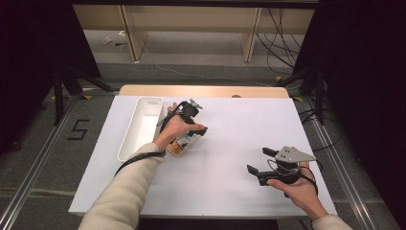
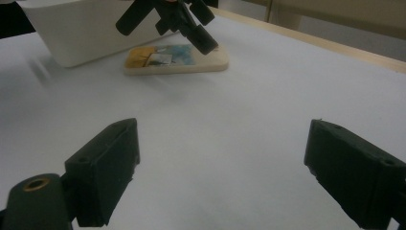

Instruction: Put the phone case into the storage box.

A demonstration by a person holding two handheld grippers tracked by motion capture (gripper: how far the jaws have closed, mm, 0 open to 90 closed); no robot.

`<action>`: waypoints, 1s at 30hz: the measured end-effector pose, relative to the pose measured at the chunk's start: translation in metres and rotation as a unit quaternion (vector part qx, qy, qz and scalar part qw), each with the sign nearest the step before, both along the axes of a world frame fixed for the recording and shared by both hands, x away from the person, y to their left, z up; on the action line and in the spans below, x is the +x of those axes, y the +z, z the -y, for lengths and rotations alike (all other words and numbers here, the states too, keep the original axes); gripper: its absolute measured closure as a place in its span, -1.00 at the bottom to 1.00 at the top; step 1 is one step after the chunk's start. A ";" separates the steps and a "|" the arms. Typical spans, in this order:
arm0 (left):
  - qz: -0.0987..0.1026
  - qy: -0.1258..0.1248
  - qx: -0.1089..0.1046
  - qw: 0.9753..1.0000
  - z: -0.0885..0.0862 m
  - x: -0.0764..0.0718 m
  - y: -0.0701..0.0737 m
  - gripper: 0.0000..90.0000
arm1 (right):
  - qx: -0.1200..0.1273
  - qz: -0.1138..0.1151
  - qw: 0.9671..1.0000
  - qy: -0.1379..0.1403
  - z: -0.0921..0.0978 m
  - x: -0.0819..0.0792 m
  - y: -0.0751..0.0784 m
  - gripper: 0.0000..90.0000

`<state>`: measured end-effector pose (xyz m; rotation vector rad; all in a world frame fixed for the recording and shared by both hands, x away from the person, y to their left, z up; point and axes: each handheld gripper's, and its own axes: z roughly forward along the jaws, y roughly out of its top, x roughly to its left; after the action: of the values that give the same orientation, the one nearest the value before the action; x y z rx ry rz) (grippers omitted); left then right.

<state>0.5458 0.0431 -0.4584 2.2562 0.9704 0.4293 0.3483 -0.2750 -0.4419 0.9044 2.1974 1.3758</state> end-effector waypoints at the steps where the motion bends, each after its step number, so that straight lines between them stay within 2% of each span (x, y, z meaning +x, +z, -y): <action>1: -0.001 0.000 0.001 1.000 0.000 0.000 -0.001 -1.00 | 0.000 0.000 1.000 0.000 0.000 0.000 0.000 -0.72; 12: -0.009 -0.006 0.012 1.000 0.005 0.006 -0.010 -1.00 | 0.001 0.001 1.000 0.001 0.000 0.000 0.000 -0.72; 30: -0.020 0.004 0.025 0.999 0.004 0.015 -0.020 -1.00 | 0.001 0.001 1.000 0.003 0.000 0.000 0.000 -0.72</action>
<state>0.5606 0.0392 -0.4789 2.3148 0.9990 0.4182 0.3483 -0.2745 -0.4419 0.8972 2.2000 1.3815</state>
